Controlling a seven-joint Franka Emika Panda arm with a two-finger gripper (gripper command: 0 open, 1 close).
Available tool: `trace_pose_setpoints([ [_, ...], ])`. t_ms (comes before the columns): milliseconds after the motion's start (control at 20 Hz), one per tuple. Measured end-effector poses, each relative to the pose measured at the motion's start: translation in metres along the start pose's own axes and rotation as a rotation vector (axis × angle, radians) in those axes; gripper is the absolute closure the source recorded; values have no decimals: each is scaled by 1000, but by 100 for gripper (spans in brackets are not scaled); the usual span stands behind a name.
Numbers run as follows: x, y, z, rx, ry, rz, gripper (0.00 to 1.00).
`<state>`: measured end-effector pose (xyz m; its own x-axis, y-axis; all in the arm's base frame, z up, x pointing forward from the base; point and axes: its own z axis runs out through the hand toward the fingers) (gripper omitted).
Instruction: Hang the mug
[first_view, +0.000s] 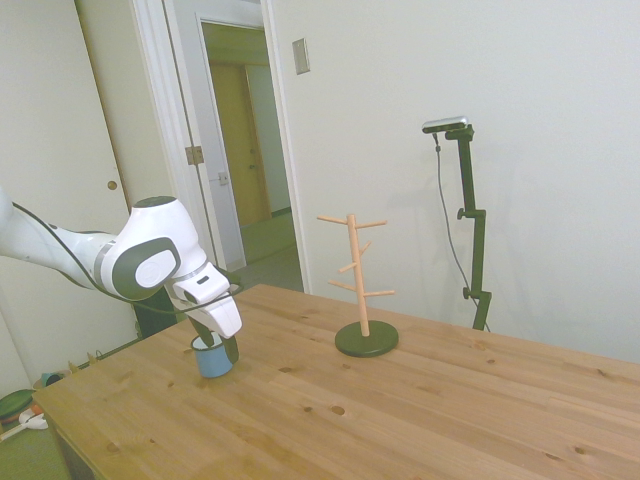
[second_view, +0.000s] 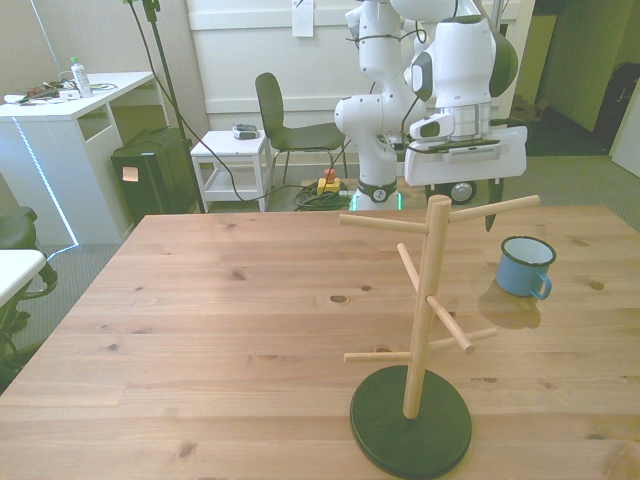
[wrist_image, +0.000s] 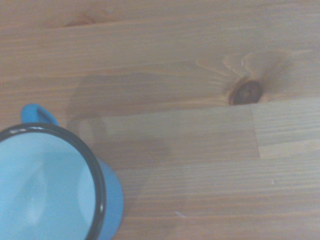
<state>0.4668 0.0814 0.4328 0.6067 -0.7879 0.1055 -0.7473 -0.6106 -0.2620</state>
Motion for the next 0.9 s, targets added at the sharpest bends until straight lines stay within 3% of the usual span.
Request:
trace_pose_setpoints([
  [250, -8, -20, 7, 20, 3, -3, 0],
  [800, -25, -46, 51, 30, -17, -26, 0],
  [850, -27, -48, 54, 26, -19, -29, 100],
  [900, -28, -49, 57, 22, -22, -33, 100],
])
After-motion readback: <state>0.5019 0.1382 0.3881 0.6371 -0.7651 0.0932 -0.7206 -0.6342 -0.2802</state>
